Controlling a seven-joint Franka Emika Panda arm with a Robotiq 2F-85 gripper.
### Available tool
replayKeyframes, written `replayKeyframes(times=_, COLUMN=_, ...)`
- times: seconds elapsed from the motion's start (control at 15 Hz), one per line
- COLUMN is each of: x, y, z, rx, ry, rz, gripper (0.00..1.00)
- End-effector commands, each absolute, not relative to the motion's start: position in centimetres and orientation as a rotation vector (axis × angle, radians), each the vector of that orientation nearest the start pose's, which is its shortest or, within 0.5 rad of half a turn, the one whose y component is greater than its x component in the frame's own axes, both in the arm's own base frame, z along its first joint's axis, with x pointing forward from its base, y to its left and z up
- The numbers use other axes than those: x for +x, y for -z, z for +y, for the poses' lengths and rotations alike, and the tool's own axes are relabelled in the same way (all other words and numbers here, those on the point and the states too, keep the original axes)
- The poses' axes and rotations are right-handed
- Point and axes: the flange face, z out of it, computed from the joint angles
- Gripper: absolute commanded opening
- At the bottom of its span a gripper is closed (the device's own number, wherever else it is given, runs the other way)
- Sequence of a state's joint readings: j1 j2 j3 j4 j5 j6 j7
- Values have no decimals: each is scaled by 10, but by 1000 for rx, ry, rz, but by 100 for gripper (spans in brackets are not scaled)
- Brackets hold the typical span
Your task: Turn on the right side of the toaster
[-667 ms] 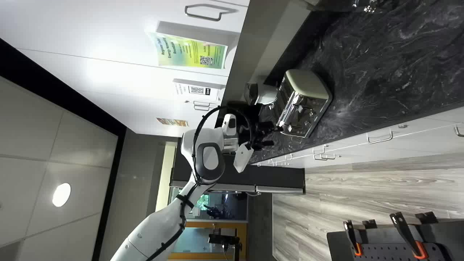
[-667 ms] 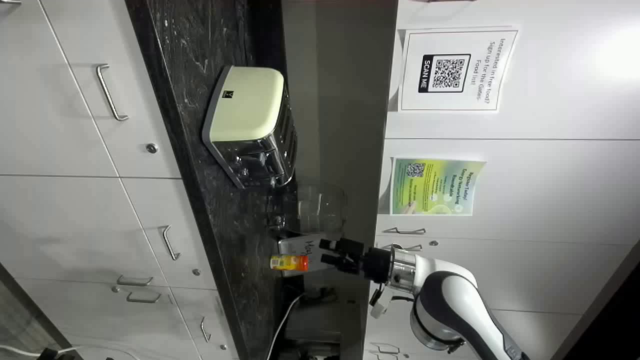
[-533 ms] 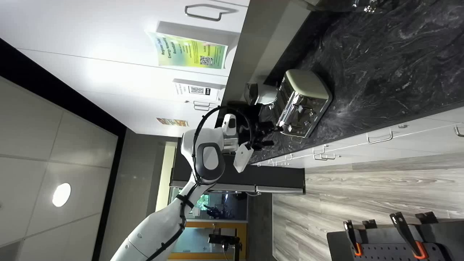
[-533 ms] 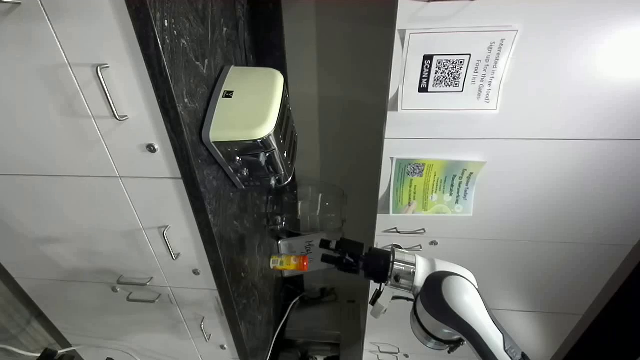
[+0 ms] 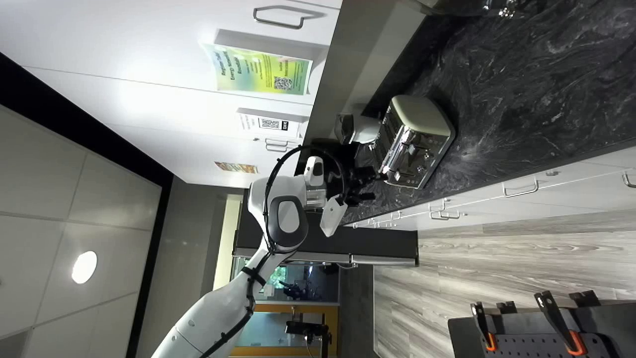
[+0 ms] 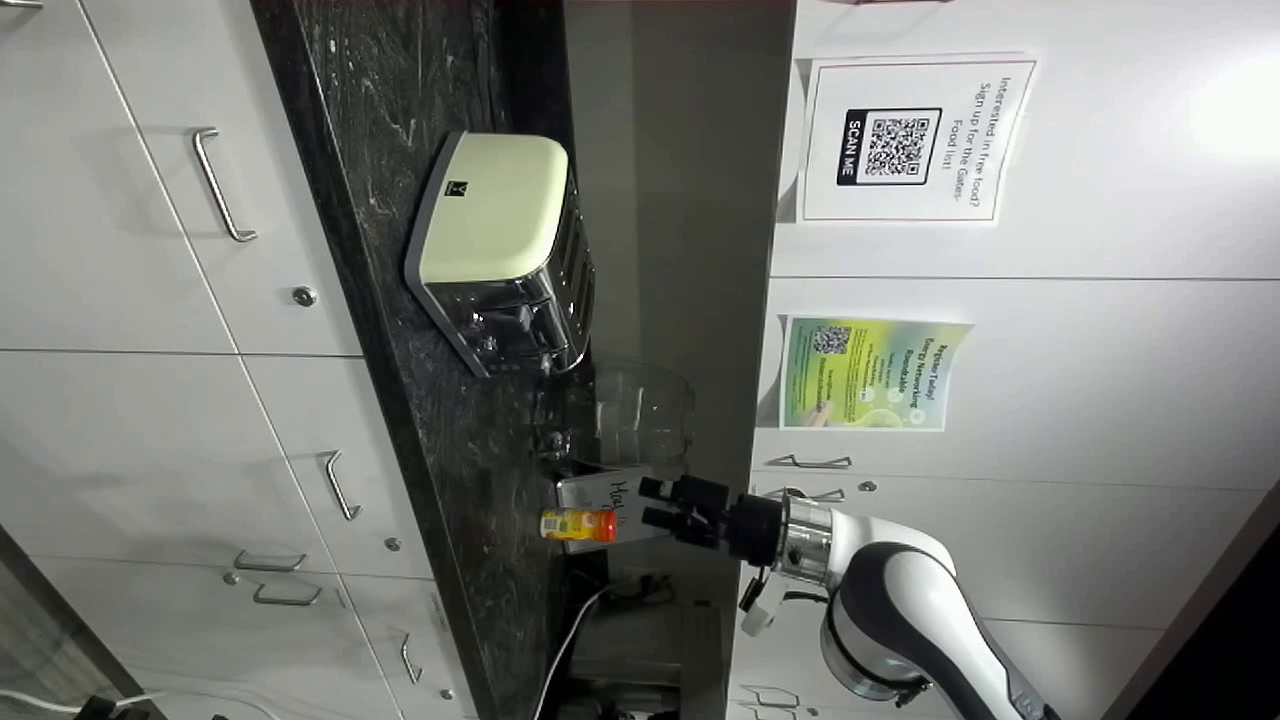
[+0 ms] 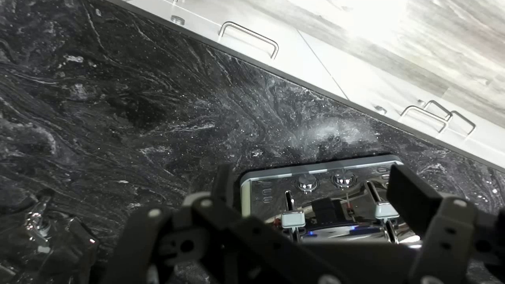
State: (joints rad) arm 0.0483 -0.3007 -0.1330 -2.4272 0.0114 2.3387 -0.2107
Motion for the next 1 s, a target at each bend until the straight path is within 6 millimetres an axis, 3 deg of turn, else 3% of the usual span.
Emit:
replayKeyframes(times=0.0, x=472, y=-442, z=-28, rx=-3097, ry=368, rz=-255, gripper=100)
replayKeyframes(times=0.33, x=496, y=-431, z=3, rx=-3137, ry=452, rz=-329, gripper=100)
replayKeyframes(times=0.87, x=554, y=-378, z=21, rx=-3209, ry=546, rz=-332, gripper=100)
replayKeyframes(times=0.93, x=559, y=-374, z=22, rx=-3217, ry=538, rz=-333, gripper=75)
